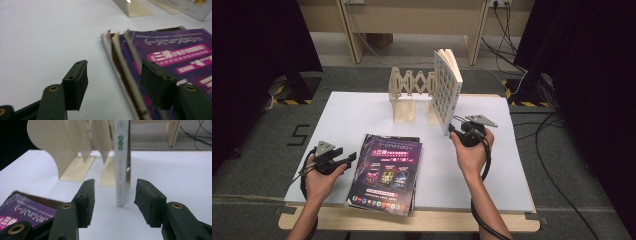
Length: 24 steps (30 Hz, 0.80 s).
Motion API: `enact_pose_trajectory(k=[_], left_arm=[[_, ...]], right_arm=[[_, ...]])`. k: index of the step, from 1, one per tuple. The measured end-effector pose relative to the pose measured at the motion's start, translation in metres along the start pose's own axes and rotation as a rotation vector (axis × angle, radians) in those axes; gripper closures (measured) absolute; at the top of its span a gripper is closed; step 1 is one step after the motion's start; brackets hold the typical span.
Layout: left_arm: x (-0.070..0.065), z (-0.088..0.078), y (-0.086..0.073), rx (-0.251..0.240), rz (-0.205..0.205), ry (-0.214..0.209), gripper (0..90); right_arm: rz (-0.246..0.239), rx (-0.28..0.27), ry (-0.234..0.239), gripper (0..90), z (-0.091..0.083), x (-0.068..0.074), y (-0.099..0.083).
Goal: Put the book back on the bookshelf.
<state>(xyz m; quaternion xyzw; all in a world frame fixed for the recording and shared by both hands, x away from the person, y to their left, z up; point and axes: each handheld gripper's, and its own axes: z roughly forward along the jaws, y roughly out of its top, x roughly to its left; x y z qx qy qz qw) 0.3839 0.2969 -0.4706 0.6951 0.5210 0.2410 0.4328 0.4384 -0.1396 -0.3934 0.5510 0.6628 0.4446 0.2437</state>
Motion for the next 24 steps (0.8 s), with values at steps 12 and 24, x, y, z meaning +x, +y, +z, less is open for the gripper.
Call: enact_pose_trajectory(k=[12,24], left_arm=[[-0.026,0.016,0.013,0.114,0.052,-0.11,50.4],[-0.03,0.033,0.007,0.209,0.026,-0.146,55.0]], right_arm=[[-0.013,0.139,0.067,50.9,0.017,0.017,-0.04],[-0.02,0.248,0.147,51.3,0.044,0.041,-0.056]])
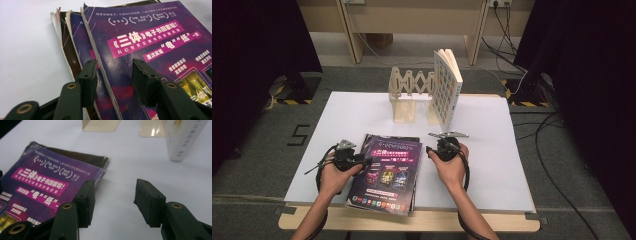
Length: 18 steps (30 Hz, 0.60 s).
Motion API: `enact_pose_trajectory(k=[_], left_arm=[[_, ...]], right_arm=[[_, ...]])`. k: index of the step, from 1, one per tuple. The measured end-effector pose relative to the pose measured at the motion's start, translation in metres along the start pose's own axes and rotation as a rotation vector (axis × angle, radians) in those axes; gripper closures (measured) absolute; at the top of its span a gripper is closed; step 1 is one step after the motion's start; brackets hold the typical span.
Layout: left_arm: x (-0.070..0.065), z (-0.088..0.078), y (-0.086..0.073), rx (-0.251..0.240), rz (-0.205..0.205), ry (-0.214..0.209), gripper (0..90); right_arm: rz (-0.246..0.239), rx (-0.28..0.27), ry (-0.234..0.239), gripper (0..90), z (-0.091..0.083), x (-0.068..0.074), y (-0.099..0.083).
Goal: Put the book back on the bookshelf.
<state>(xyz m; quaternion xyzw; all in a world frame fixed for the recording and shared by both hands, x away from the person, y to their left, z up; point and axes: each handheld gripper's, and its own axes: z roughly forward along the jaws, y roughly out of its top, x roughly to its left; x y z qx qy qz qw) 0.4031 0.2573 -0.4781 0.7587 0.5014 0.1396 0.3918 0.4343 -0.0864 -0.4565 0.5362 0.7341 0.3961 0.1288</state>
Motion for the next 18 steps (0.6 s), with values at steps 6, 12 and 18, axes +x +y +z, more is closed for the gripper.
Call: enact_pose_trajectory(k=[6,12,18], left_arm=[[-0.001,0.001,-0.001,0.007,-0.009,-0.022,56.7],[-0.005,0.0,-0.002,0.019,0.008,-0.037,58.4],[-0.011,-0.001,-0.004,0.028,0.023,-0.051,58.4]], right_arm=[[0.015,0.058,0.04,51.1,0.018,0.006,0.001],[0.023,0.083,0.065,51.0,0.031,0.01,0.005],[0.033,0.111,0.078,50.9,0.04,0.01,0.012]])
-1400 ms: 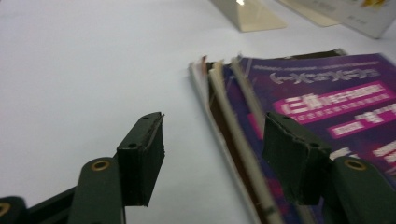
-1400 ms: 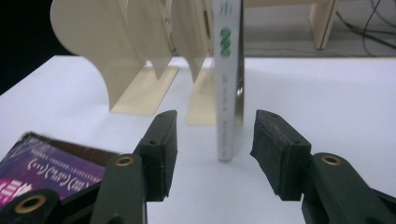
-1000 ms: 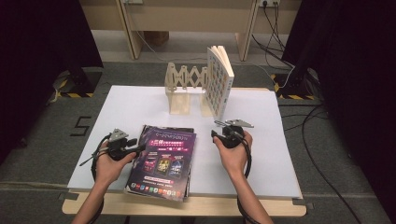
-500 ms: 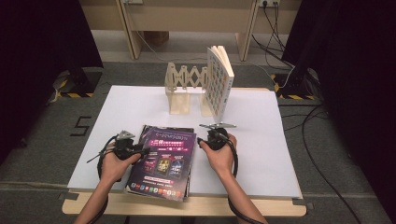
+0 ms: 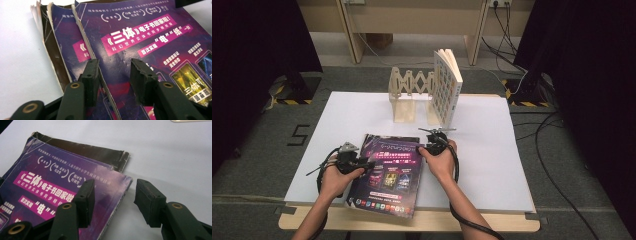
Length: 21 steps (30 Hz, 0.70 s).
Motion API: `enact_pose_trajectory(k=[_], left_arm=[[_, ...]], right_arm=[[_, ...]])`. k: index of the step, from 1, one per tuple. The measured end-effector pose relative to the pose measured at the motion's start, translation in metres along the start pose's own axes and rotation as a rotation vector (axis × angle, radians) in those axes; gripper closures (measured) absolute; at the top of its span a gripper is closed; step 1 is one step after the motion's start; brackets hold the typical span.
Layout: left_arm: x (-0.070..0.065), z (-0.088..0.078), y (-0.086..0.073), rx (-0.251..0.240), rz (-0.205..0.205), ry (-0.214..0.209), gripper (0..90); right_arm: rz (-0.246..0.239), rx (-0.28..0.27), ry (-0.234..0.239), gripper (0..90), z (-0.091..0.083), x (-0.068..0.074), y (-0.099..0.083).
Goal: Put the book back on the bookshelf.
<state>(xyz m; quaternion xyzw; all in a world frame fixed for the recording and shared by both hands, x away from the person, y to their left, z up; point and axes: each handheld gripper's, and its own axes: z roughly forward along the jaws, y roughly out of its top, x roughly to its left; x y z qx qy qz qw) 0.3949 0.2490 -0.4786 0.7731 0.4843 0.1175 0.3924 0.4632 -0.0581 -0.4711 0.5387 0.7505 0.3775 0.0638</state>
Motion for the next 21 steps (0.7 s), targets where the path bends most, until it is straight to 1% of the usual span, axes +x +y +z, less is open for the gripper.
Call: enact_pose_trajectory(k=[1,4,5,9,10,12,13,15,18,19,21], left_arm=[[0.0,0.0,0.0,0.002,0.004,-0.001,58.4],[-0.003,0.0,0.0,0.007,0.012,-0.002,58.4],[-0.004,0.0,0.0,0.011,0.019,-0.003,58.4],[-0.005,0.0,0.0,0.011,0.022,-0.001,58.3],[-0.005,0.0,0.0,0.013,0.026,0.001,58.4],[-0.006,-0.001,0.0,0.016,0.032,0.006,58.4],[-0.006,-0.001,0.0,0.016,0.034,0.006,58.3],[-0.006,-0.001,0.0,0.017,0.031,0.004,58.3],[-0.006,-0.001,0.001,0.022,0.039,0.009,58.2],[-0.007,-0.001,0.001,0.022,0.041,0.014,58.2],[-0.008,-0.001,0.0,0.021,0.045,0.018,58.2]], right_arm=[[0.007,-0.001,0.002,50.7,0.002,-0.001,0.001],[0.028,0.018,0.011,50.4,0.005,-0.003,0.002],[0.029,0.02,0.012,50.0,0.006,-0.004,0.002],[0.063,0.028,0.028,49.5,0.007,-0.006,0.003],[0.058,0.031,0.034,49.5,0.008,-0.007,0.003],[0.072,0.04,0.054,48.8,0.011,-0.007,0.004],[0.082,0.043,0.059,48.4,0.012,-0.007,0.004],[0.085,0.042,0.062,48.6,0.013,-0.007,0.004],[0.083,0.04,0.052,52.7,0.011,-0.006,0.005],[0.074,0.035,0.045,55.4,0.009,-0.005,0.006],[0.074,0.017,0.042,60.1,0.005,-0.004,0.007]])
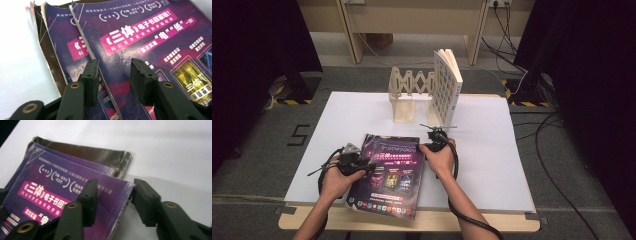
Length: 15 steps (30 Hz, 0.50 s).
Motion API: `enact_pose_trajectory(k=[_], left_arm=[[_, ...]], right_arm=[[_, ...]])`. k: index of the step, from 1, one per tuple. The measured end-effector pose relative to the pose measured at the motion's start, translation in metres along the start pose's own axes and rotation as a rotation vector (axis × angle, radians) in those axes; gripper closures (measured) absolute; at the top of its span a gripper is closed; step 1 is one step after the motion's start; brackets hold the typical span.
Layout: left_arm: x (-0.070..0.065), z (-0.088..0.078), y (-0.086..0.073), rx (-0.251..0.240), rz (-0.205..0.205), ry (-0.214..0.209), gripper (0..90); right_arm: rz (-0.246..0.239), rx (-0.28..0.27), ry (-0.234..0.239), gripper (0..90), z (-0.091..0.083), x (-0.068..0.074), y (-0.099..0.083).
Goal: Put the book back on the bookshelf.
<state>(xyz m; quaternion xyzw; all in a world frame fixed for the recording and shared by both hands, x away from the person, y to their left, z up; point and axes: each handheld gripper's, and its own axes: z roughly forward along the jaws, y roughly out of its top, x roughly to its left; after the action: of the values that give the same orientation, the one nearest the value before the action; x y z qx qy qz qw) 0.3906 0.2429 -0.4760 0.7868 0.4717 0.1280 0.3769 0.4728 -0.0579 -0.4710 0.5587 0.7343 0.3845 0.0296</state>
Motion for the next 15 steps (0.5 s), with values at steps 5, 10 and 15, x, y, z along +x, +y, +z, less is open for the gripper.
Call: enact_pose_trajectory(k=[5,10,15], left_arm=[[0.0,-0.001,0.0,0.005,0.008,0.01,58.2],[-0.001,-0.001,0.0,0.012,0.015,0.015,58.5],[-0.001,-0.001,0.0,0.011,0.014,0.009,58.9]], right_arm=[[-0.009,-0.041,0.014,67.0,-0.013,0.007,0.005],[-0.003,-0.043,0.052,65.6,-0.02,0.01,0.009],[0.028,0.01,0.058,61.5,-0.015,0.002,0.006]])
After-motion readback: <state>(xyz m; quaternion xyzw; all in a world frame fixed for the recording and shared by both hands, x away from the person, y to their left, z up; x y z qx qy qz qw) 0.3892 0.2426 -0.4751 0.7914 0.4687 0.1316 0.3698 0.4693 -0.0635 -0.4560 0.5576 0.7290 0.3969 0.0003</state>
